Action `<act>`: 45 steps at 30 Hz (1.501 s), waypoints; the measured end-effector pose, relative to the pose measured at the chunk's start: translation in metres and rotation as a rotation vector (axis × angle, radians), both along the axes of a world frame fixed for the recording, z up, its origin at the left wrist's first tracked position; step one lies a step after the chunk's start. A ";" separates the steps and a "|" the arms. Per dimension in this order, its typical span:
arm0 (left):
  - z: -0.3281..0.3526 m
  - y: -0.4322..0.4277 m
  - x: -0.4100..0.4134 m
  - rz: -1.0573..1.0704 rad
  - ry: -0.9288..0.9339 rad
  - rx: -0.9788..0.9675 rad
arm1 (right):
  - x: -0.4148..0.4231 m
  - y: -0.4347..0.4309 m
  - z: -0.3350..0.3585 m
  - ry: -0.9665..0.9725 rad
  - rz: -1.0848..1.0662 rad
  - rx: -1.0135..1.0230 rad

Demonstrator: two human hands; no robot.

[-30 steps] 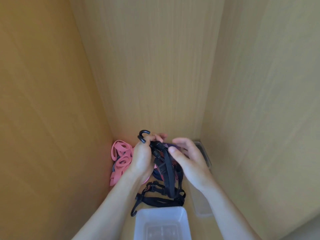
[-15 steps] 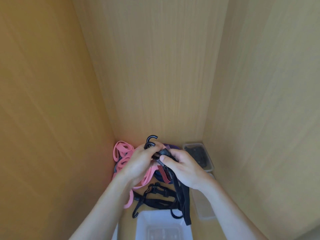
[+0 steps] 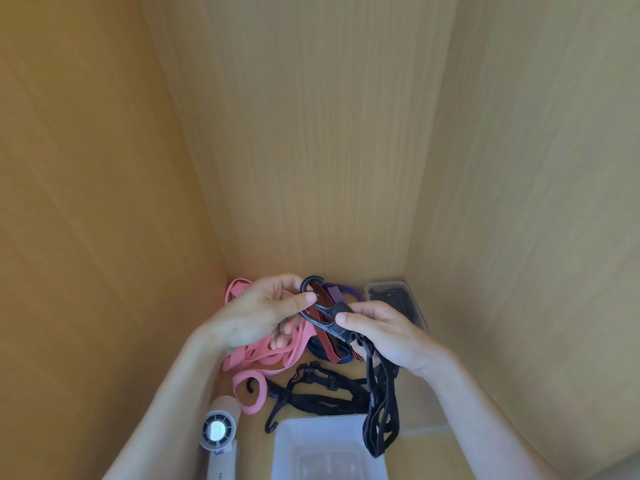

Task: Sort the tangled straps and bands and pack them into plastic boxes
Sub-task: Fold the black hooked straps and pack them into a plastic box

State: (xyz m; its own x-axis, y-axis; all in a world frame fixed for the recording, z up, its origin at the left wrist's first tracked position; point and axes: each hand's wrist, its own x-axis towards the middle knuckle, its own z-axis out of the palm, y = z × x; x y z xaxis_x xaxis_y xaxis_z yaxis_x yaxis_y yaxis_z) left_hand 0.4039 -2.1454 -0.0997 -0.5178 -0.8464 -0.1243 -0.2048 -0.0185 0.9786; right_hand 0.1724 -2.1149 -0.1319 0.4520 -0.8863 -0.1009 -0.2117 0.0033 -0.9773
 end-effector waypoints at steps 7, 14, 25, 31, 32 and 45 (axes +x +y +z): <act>-0.002 -0.002 -0.004 -0.052 0.080 0.004 | -0.005 -0.002 0.006 0.004 0.010 0.009; -0.006 -0.005 -0.007 -0.017 0.057 -0.024 | -0.001 -0.006 0.006 0.127 0.062 -0.111; -0.016 -0.003 -0.001 -0.098 -0.118 -0.026 | 0.000 -0.009 0.005 0.325 0.080 -0.159; -0.029 -0.003 -0.002 -0.019 -0.098 -0.048 | -0.002 -0.009 -0.004 0.271 0.060 -0.053; -0.030 -0.004 -0.002 -0.002 -0.087 -0.052 | -0.004 -0.009 -0.007 0.289 0.050 -0.039; -0.045 0.007 -0.029 0.305 -0.036 -0.266 | 0.025 0.006 -0.040 -0.752 -0.548 0.725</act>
State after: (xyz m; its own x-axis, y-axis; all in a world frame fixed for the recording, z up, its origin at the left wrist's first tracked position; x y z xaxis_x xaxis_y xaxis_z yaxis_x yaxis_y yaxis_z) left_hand 0.3748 -2.1385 -0.1445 -0.2371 -0.9657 0.1060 -0.2637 0.1690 0.9497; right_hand 0.1974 -2.1092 -0.1716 0.1896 -0.8258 -0.5311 0.6186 0.5205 -0.5886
